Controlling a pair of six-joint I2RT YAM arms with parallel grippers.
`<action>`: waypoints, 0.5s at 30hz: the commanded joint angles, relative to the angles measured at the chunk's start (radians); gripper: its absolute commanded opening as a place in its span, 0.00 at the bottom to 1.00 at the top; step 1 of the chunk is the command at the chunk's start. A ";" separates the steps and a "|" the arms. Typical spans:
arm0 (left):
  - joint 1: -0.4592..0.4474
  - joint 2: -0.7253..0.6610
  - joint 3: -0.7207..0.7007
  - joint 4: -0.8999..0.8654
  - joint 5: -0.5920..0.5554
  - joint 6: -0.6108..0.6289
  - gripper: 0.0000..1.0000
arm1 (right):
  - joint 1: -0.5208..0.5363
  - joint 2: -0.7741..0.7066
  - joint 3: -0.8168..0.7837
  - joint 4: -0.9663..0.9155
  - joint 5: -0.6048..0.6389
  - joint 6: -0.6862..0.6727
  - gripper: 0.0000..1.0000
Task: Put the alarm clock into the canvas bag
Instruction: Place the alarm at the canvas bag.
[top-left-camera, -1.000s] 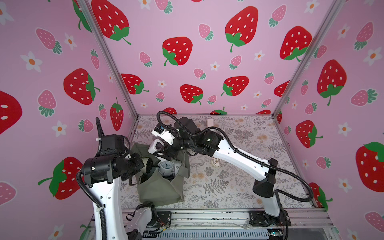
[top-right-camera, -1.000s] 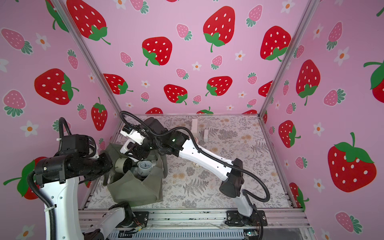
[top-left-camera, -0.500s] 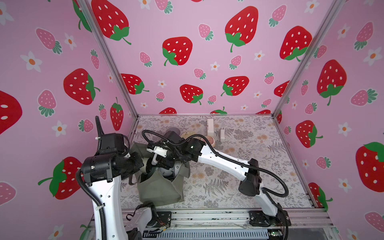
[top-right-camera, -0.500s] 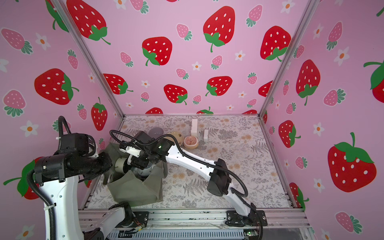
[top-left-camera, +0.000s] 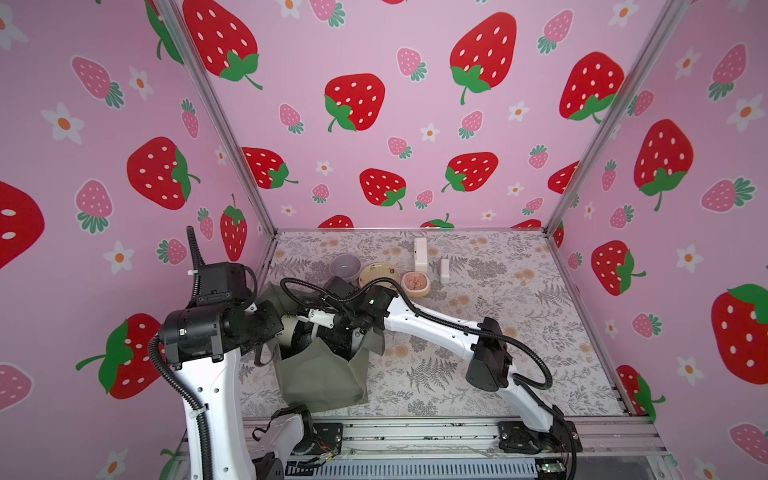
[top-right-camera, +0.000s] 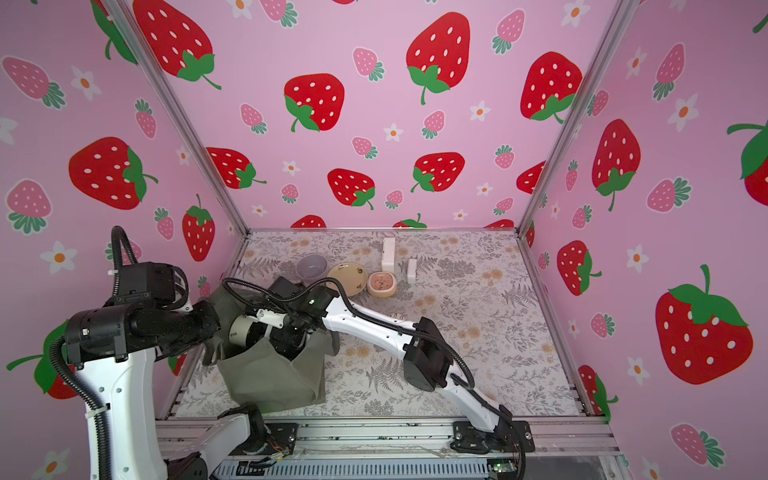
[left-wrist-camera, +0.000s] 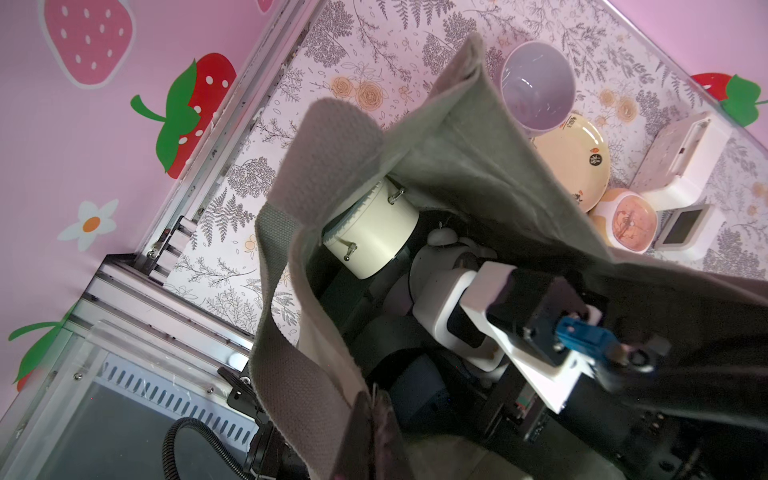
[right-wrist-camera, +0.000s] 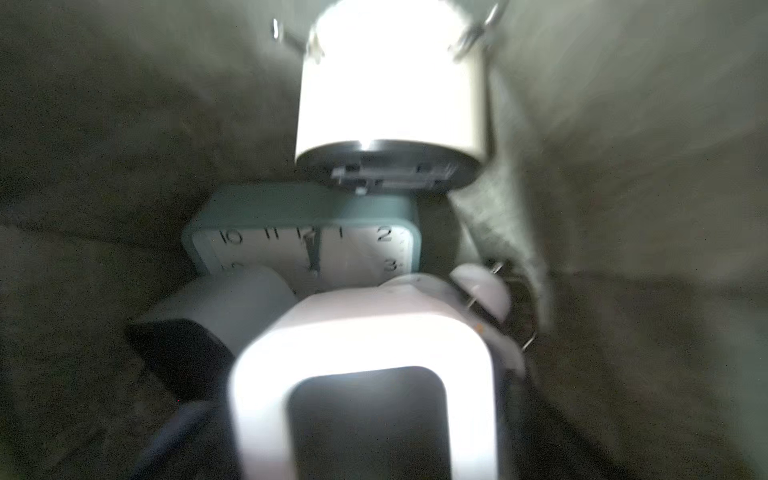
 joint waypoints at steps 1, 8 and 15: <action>0.001 -0.006 0.026 -0.039 -0.001 0.011 0.00 | -0.001 0.021 -0.018 -0.038 -0.030 0.008 1.00; 0.001 0.002 0.012 -0.026 0.023 -0.009 0.00 | -0.008 -0.131 -0.023 0.035 -0.027 0.010 1.00; 0.001 -0.009 0.021 -0.016 0.012 -0.020 0.00 | -0.034 -0.361 -0.140 0.139 0.070 0.050 1.00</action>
